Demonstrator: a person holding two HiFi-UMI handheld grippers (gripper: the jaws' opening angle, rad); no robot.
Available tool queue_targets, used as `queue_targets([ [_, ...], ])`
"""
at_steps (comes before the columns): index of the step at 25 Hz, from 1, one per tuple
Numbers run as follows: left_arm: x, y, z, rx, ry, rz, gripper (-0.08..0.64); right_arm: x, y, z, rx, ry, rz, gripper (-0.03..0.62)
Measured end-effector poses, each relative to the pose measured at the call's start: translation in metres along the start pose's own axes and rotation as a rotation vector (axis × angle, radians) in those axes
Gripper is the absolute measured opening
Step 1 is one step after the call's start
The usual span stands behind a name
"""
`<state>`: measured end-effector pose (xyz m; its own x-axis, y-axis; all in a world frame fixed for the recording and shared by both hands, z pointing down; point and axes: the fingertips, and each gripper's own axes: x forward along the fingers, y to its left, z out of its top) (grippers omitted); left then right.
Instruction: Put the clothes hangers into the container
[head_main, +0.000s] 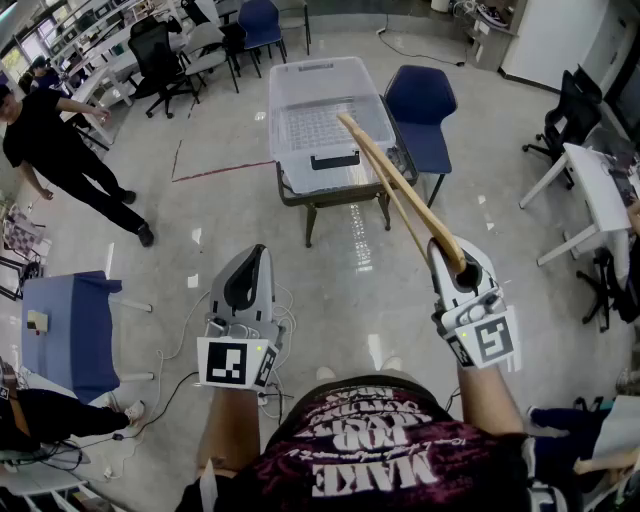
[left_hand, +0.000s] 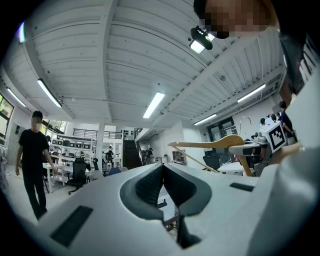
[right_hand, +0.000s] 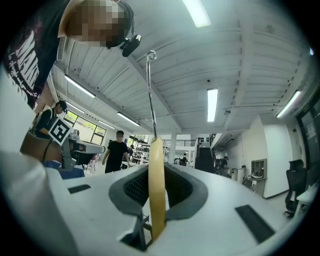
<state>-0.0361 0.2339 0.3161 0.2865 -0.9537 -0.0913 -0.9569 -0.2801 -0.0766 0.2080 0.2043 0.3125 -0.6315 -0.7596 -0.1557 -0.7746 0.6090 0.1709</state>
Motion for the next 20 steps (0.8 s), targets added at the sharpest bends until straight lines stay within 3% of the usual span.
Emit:
queue_targets([
  [11, -0.03, 0.034, -0.023, -0.056, 0.008, -0.038, 0.006, 0.009, 0.059, 0.008, 0.004, -0.001, 0.007, 0.057],
  [20, -0.008, 0.045, -0.043, -0.102, 0.024, -0.034, 0.006, 0.027, 0.046, -0.007, 0.01, 0.041, 0.0, 0.057],
])
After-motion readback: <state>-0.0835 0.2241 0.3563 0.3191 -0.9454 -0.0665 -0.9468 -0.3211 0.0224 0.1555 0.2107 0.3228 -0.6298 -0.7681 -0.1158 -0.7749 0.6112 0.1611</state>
